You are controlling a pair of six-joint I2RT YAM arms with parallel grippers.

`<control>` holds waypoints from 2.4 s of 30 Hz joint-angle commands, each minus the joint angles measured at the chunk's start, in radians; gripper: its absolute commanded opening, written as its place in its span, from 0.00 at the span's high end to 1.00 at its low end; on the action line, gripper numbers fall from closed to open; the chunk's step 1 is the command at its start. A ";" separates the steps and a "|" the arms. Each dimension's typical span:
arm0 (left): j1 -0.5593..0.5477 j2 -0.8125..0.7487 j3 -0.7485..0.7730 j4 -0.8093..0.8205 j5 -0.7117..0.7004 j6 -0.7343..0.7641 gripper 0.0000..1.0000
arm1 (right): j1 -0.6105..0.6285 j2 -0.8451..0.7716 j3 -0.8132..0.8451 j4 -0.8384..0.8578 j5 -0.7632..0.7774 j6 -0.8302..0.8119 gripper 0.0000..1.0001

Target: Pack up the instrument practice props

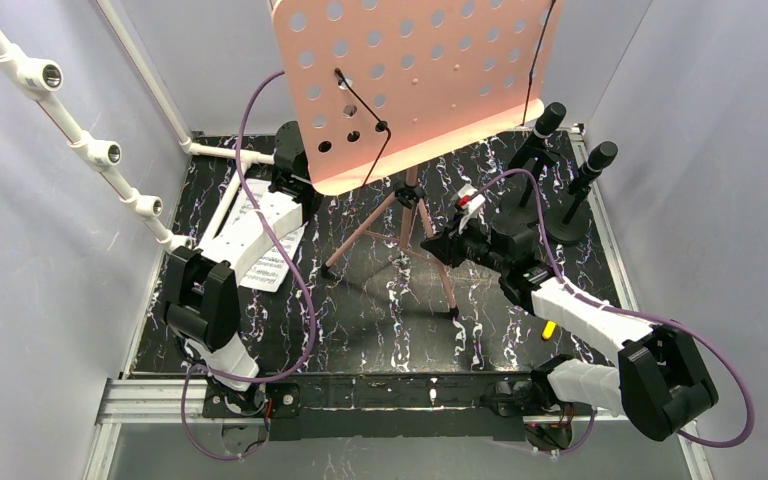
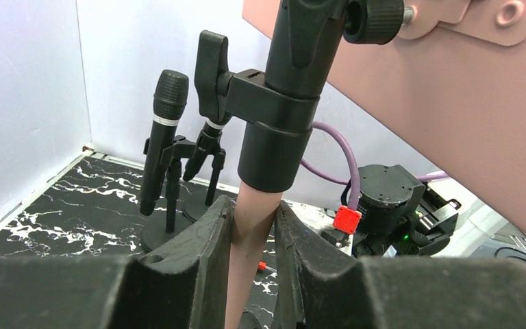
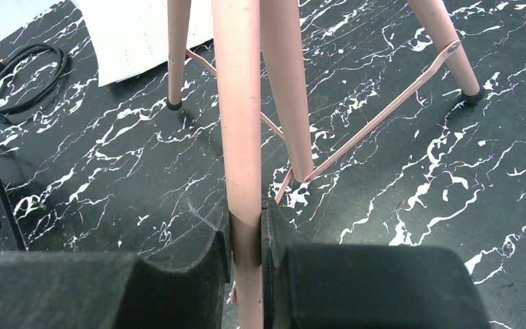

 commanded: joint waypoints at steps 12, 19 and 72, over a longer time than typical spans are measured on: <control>-0.032 -0.127 -0.104 0.039 -0.029 -0.013 1.00 | -0.003 -0.030 0.145 0.190 -0.024 0.022 0.99; -0.034 -0.156 -0.144 0.037 -0.022 -0.023 1.00 | -0.003 -0.009 0.187 0.223 -0.038 0.028 0.99; -0.069 -0.328 -0.306 -0.069 -0.213 0.011 1.00 | 0.153 0.200 0.144 0.480 0.131 0.061 0.03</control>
